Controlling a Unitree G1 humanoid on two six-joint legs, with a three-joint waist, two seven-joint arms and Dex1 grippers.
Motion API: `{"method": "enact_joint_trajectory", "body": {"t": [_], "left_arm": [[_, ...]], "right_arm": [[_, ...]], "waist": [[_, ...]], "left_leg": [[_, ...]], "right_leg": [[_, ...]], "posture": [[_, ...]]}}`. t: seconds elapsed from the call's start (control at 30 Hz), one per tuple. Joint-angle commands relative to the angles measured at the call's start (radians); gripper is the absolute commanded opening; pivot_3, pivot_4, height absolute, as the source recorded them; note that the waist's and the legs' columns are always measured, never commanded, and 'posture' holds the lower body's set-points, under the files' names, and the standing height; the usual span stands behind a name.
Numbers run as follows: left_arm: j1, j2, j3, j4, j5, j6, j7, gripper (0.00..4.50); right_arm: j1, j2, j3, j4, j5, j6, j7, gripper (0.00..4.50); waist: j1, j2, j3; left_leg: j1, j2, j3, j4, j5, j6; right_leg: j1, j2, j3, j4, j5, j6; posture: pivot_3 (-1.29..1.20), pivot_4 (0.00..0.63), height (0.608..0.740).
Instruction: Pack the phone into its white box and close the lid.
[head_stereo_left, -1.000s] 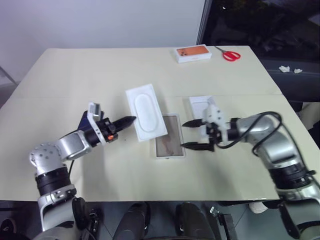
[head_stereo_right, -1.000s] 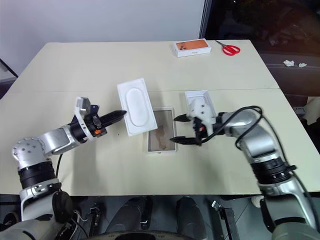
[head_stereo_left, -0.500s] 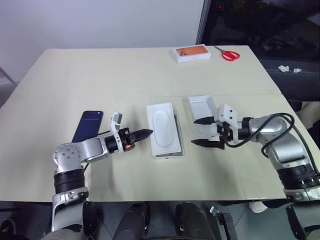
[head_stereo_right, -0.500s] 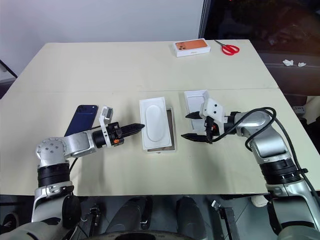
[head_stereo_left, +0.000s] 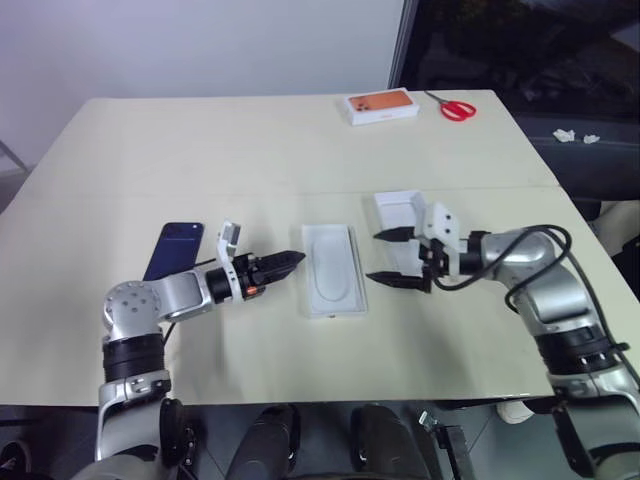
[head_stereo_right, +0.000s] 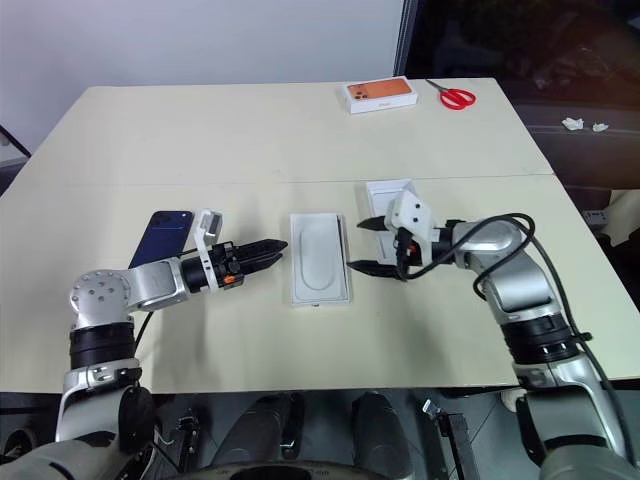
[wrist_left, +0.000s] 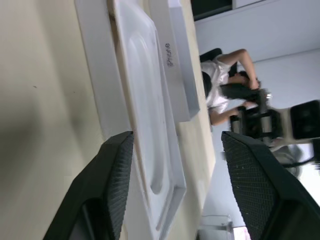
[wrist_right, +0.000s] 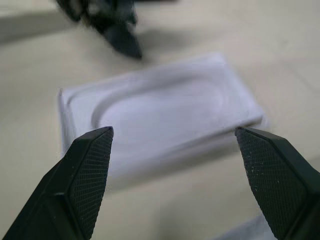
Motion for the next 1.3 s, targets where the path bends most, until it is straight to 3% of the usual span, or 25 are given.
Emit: {"method": "enact_joint_trajectory", "body": {"t": [0.03,0.07,0.17,0.37,0.47,0.6,0.83,1.13,1.3], "left_arm": [[-0.016,0.052,-0.015,-0.057,0.039,-0.055,-0.066,2.95],[-0.013,0.07,-0.015,-0.071,0.046,-0.074,-0.093,2.95],[0.02,0.161,-0.043,-0.143,0.14,-0.213,-0.211,3.01],[0.084,0.293,-0.091,-0.163,0.316,-0.429,-0.359,3.01],[0.094,0.309,-0.092,-0.152,0.349,-0.465,-0.389,3.01],[0.13,0.333,-0.076,-0.175,0.396,-0.553,-0.441,3.01],[0.17,0.348,-0.083,-0.179,0.484,-0.681,-0.478,3.01],[0.139,0.337,-0.041,-0.154,0.477,-0.698,-0.451,3.01],[0.137,0.436,0.031,-0.023,0.445,-0.591,-0.484,3.01]], "right_arm": [[-0.051,0.044,0.017,-0.001,-0.023,-0.014,-0.051,4.09],[-0.056,0.056,0.024,0.002,-0.028,-0.018,-0.059,4.09],[-0.071,0.109,0.079,0.015,-0.08,-0.033,-0.106,3.21],[-0.101,0.18,0.2,0.104,-0.236,-0.052,-0.206,0.07],[-0.113,0.202,0.211,0.13,-0.268,-0.047,-0.232,0.07],[-0.109,0.153,0.298,0.163,-0.397,-0.129,-0.227,0.07],[-0.096,0.092,0.313,0.077,-0.393,-0.097,-0.118,0.07],[-0.108,0.17,0.267,0.062,-0.345,-0.053,-0.139,0.07],[-0.224,0.248,0.177,0.117,-0.302,-0.036,-0.223,0.07]], "waist": [[0.001,0.0,0.0],[0.001,0.0,0.0],[0.001,0.0,0.0],[0.0,0.0,0.0],[0.002,0.0,0.0],[0.0,0.0,0.0],[0.002,0.0,0.0],[-0.003,0.0,0.0],[-0.01,0.001,0.001]], "left_leg": [[0.0,0.0,0.0,0.0,0.0,-0.001],[0.0,0.0,0.0,0.0,0.001,-0.002],[0.0,0.0,0.0,0.0,0.001,-0.002],[0.0,0.0,0.0,-0.002,0.002,-0.003],[0.0,0.0,0.0,-0.002,0.002,-0.003],[0.0,-0.001,0.0,-0.002,0.002,-0.003],[0.0,0.0,-0.001,-0.003,-0.001,0.002],[0.0,0.001,-0.001,-0.003,-0.002,0.003],[0.0,0.001,0.0,-0.003,-0.001,0.002]], "right_leg": [[0.0,0.0,0.0,0.0,0.0,0.0],[0.0,0.0,0.0,0.0,0.0,0.0],[0.0,0.0,0.0,0.0,0.0,0.0],[-0.001,0.0,0.0,0.0,0.0,0.0],[-0.001,0.0,0.0,0.0,0.0,0.0],[-0.001,-0.001,0.0,-0.001,0.0,0.0],[-0.001,0.0,-0.001,-0.001,0.0,0.0],[-0.002,0.0,-0.001,-0.001,0.0,0.0],[-0.003,0.001,0.0,0.001,0.0,0.0]], "posture": [[0.0,0.15,0.74],[0.0,0.15,0.74],[0.0,0.15,0.74],[0.0,0.15,0.74],[0.0,0.15,0.74],[0.0,0.15,0.74],[0.0,0.15,0.74],[0.0,0.15,0.74],[0.0,0.15,0.74]]}}
